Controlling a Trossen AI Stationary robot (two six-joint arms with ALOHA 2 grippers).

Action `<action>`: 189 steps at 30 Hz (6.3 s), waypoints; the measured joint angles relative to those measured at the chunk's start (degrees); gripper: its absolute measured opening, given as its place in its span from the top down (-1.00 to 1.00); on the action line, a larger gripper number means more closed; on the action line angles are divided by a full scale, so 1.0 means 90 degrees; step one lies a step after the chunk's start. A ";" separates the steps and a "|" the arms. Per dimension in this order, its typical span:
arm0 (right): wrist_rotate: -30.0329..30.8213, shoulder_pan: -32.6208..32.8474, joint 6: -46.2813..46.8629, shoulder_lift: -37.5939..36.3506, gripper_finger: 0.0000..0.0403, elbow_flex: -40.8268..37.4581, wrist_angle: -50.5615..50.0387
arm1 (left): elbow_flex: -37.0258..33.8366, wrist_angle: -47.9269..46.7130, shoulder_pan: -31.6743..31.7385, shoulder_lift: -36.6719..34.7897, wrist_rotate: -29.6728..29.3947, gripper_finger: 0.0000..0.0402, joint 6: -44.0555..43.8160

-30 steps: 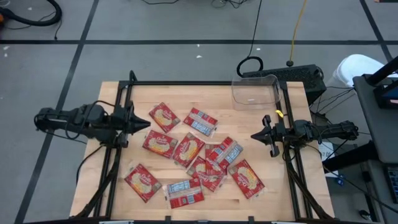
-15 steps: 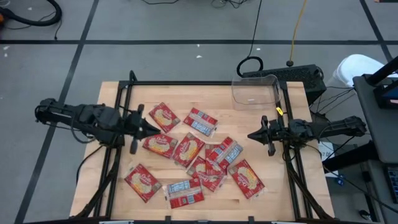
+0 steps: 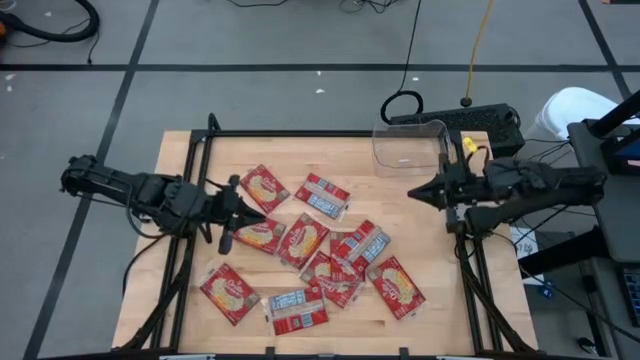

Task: Sort popcorn bags into baskets
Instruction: Put the red popcorn bag into the transparent bin

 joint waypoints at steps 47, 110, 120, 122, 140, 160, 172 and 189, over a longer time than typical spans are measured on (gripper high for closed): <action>0.1286 0.1869 0.0660 0.3812 1.00 -0.1819 0.3262 | -0.0007 -0.3037 -0.1774 0.4074 -0.0675 -0.05 -0.2424; 0.2817 0.1499 -0.2526 0.4899 0.16 0.0108 0.3333 | 0.0131 0.0079 -0.0602 0.3480 -0.2804 0.99 0.0888; 0.3339 0.1486 -0.3962 0.5707 0.01 0.0848 0.2839 | 0.0119 0.0420 -0.0476 0.3486 -0.2300 0.99 0.1105; 0.3428 0.1451 -0.4243 0.5808 0.04 0.0848 0.2844 | 0.0119 0.0410 -0.0474 0.3486 -0.2297 0.99 0.1147; 0.2045 0.0662 -0.4973 0.5931 0.71 0.0843 0.3144 | 0.0107 0.0497 -0.0446 0.3491 -0.2254 0.97 0.1678; 0.2611 0.0711 -0.4594 0.5083 0.98 0.0540 0.1411 | 0.0102 0.0769 0.0151 0.3491 -0.2278 -0.30 -0.0106; 0.2414 0.0766 -0.4195 0.3538 0.98 -0.0509 0.1901 | 0.0109 0.1735 0.0111 0.3822 -0.2506 -0.52 0.0250; 0.2414 0.1179 -0.3760 0.2168 0.98 -0.1664 0.2709 | 0.0102 0.4428 0.0770 0.5184 -0.2426 0.03 0.1578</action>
